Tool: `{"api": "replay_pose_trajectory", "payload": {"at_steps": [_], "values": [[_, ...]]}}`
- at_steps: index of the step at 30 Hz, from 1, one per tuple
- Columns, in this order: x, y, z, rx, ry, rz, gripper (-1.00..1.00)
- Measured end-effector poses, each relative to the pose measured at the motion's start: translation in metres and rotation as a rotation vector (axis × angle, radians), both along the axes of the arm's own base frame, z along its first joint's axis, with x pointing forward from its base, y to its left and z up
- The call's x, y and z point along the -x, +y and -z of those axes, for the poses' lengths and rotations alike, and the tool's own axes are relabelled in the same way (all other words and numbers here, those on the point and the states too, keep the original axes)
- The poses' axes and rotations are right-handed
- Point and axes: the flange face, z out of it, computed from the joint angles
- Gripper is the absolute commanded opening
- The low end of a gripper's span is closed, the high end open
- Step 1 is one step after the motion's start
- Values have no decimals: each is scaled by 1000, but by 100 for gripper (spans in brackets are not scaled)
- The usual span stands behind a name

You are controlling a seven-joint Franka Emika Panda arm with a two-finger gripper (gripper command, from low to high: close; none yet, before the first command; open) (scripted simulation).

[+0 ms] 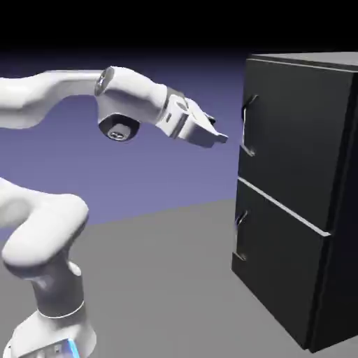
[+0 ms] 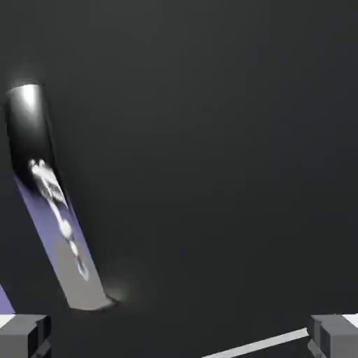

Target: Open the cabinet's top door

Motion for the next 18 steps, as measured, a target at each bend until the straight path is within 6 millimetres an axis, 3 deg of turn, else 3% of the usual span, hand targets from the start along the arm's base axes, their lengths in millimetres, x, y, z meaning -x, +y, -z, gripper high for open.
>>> {"api": "replay_pose_trajectory", "payload": {"at_steps": [9,18], "values": [[-2,27,5,37,-139,-10,0],[-26,47,29,123,-269,-36,0]]}}
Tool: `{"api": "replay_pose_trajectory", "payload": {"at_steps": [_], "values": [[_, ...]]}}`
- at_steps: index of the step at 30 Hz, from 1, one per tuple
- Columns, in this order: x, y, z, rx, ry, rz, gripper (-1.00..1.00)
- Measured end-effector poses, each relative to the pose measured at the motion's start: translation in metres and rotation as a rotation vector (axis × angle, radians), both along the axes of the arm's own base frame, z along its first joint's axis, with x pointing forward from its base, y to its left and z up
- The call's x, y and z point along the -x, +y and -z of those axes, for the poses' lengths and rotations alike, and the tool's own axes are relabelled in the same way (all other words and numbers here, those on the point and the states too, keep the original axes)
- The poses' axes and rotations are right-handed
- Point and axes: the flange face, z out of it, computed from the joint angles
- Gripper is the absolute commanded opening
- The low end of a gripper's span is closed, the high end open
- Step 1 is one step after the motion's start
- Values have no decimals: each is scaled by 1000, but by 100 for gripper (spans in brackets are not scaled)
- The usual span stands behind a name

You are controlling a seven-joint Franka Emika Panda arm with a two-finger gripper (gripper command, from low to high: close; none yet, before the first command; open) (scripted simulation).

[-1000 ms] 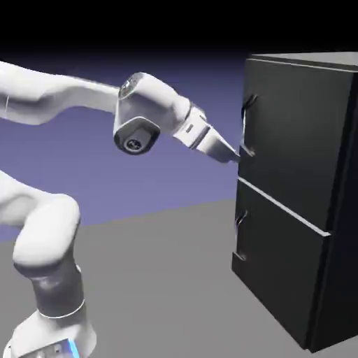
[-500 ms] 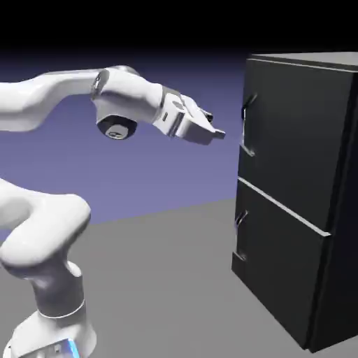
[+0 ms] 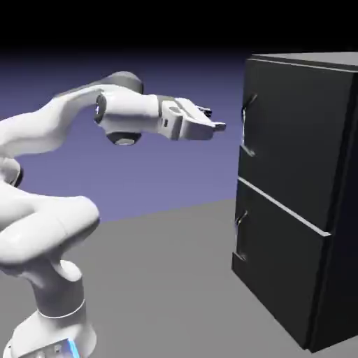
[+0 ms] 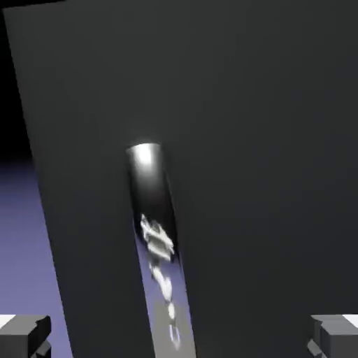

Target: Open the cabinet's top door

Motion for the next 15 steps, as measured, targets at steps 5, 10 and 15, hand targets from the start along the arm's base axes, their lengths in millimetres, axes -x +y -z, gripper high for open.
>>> {"api": "replay_pose_trajectory", "payload": {"at_steps": [5,10,15], "values": [[-20,2,20,66,-66,-12,0],[-35,-1,35,113,-104,-18,0],[-85,-4,35,113,-104,-18,-100]]}}
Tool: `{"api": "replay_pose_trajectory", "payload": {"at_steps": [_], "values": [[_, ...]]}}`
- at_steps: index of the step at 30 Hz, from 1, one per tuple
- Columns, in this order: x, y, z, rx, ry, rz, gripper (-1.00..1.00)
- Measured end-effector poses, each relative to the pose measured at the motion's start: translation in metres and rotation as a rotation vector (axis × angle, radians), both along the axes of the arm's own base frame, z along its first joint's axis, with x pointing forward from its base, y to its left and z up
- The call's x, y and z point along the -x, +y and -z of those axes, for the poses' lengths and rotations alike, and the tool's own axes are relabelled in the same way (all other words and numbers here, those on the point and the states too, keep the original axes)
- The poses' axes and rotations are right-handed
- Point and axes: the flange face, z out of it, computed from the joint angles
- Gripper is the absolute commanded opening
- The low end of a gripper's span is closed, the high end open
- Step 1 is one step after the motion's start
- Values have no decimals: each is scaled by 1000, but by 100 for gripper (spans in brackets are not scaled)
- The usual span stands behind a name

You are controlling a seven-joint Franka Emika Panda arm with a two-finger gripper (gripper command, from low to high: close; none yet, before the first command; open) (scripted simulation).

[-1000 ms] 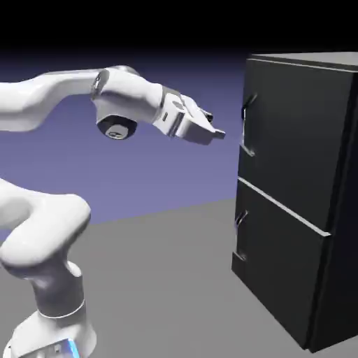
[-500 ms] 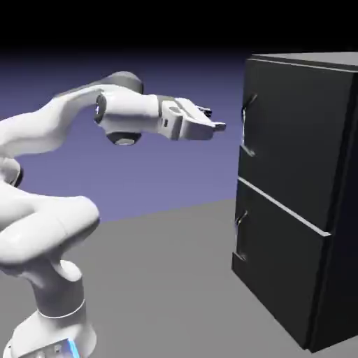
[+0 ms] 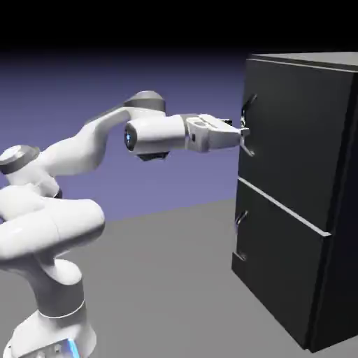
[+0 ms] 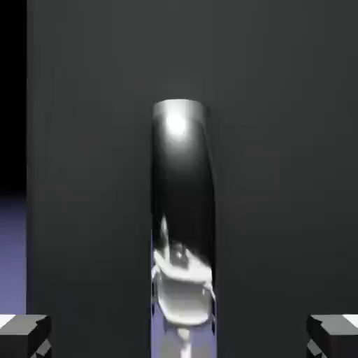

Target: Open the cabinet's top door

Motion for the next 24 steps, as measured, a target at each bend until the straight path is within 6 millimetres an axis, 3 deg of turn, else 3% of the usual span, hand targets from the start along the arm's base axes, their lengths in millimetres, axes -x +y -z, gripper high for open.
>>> {"api": "replay_pose_trajectory", "payload": {"at_steps": [2,12,24], "values": [[0,0,0,0,0,0,-100],[77,-47,0,0,0,-279,-100],[137,-110,0,0,0,-545,-100]]}}
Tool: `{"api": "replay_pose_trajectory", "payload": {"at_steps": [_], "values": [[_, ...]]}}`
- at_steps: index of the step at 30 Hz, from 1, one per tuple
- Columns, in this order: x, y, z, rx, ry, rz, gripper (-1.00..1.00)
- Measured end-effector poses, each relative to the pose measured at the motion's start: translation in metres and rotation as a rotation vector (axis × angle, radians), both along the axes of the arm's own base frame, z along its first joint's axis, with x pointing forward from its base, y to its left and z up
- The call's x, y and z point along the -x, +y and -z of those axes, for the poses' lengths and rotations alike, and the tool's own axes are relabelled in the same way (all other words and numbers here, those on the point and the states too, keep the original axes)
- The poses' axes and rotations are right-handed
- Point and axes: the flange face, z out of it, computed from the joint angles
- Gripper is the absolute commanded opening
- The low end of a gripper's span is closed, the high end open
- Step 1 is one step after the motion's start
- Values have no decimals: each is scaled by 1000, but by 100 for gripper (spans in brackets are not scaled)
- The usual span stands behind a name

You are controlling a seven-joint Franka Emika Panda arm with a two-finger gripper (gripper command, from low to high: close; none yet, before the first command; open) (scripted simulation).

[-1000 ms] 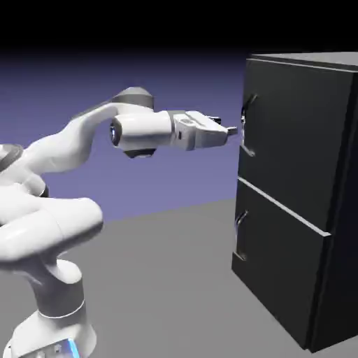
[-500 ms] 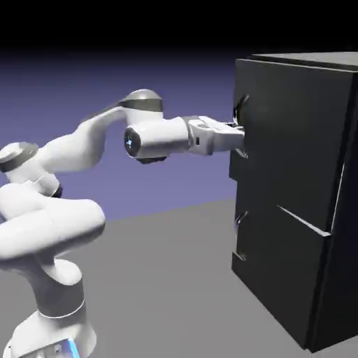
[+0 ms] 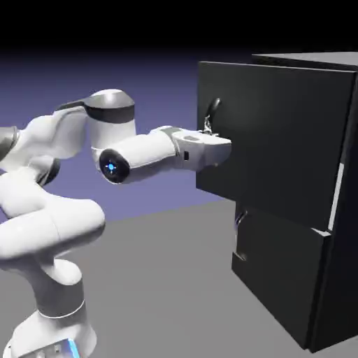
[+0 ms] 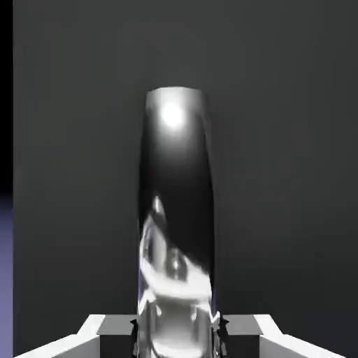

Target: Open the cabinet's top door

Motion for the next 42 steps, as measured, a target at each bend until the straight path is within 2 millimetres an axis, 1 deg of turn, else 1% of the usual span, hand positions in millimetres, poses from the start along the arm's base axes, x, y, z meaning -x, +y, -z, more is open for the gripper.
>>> {"api": "replay_pose_trajectory", "payload": {"at_steps": [10,16,22,27,32,37,42], "values": [[34,-61,0,0,0,-214,-100],[48,-98,0,0,0,-334,-100],[57,-137,0,0,0,-457,-100],[60,-173,0,0,0,-568,-100],[60,-211,0,0,0,-686,-100],[55,-252,0,0,0,-810,-100],[46,-289,0,0,0,-927,-100]]}}
